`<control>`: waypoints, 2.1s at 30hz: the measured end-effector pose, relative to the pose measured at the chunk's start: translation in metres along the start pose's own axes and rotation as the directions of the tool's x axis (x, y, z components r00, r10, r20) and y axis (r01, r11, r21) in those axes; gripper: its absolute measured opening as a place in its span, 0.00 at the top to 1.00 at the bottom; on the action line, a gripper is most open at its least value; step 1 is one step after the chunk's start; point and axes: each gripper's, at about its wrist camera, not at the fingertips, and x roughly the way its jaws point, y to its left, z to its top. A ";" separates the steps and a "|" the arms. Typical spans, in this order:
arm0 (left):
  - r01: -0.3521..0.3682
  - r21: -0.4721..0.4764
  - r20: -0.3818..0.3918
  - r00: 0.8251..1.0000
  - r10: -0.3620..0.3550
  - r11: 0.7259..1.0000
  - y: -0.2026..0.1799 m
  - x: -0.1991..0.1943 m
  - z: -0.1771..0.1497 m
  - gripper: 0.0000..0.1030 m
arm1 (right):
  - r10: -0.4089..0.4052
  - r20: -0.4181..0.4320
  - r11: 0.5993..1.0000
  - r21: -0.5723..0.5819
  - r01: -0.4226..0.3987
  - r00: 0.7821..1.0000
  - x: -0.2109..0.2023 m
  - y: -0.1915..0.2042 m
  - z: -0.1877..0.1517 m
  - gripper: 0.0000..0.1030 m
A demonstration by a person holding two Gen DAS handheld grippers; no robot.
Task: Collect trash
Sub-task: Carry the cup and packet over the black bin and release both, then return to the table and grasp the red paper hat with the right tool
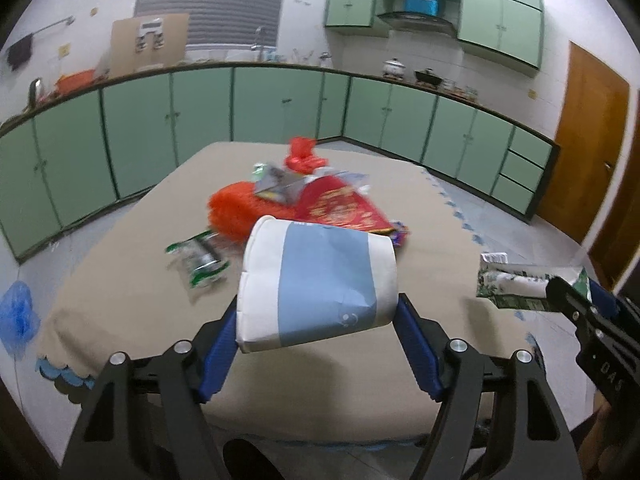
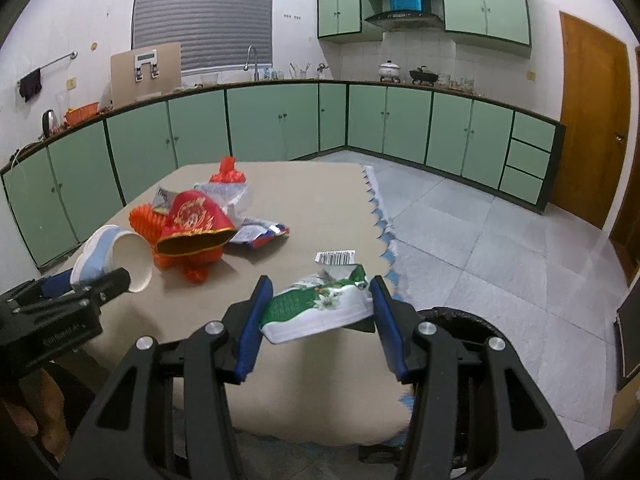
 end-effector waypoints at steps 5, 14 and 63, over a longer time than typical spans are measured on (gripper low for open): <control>0.050 0.066 0.005 0.999 -0.051 0.997 -0.038 -0.003 0.008 0.30 | -0.044 0.019 0.999 0.019 0.044 0.999 -0.018 -0.026 0.007 0.53; 0.183 0.192 -0.033 0.983 -0.180 0.964 -0.116 0.013 0.018 0.30 | -0.166 -0.003 0.978 0.129 0.165 0.986 -0.033 -0.100 -0.004 0.53; 0.345 0.364 -0.409 0.894 -0.184 0.865 -0.303 0.144 -0.017 0.18 | -0.141 -0.380 0.820 0.473 0.323 0.914 0.082 -0.287 -0.089 0.44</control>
